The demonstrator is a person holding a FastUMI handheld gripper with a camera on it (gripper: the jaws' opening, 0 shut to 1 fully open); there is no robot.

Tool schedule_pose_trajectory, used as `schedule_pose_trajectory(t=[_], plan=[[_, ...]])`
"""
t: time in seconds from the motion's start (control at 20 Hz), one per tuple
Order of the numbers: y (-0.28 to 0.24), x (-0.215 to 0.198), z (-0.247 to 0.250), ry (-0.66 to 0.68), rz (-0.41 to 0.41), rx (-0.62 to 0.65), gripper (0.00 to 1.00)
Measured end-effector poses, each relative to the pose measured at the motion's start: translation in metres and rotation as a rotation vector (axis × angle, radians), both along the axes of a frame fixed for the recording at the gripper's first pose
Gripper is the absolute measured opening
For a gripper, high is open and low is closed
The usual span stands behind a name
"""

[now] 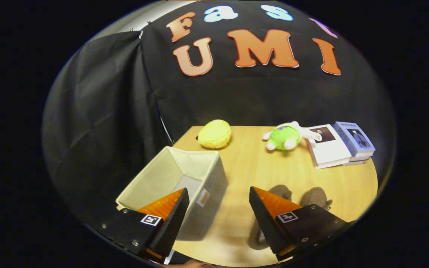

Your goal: Open the storage box then place both shoes into the box .Put the left shoe in first, then the right shoe, with the right side of both shoes facing outward in a uniform manner.

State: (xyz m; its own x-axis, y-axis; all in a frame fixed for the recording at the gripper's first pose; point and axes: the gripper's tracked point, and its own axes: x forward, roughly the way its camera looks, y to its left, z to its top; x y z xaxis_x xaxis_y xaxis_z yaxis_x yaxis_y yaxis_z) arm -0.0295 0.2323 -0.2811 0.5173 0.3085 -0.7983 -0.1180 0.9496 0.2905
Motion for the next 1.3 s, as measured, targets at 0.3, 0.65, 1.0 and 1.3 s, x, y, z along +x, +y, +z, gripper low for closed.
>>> schedule_pose_trajectory(t=[0.3,0.65,1.0,1.3], plan=[[-0.058,-0.053,-0.061,0.152,-0.055,-0.010,0.95],[-0.097,-0.074,-0.120,0.274,-0.115,-0.087,0.84],[-0.102,-0.067,-0.165,0.352,-0.157,-0.119,0.56],[-0.107,-0.061,-0.184,0.376,-0.199,-0.139,0.25]])
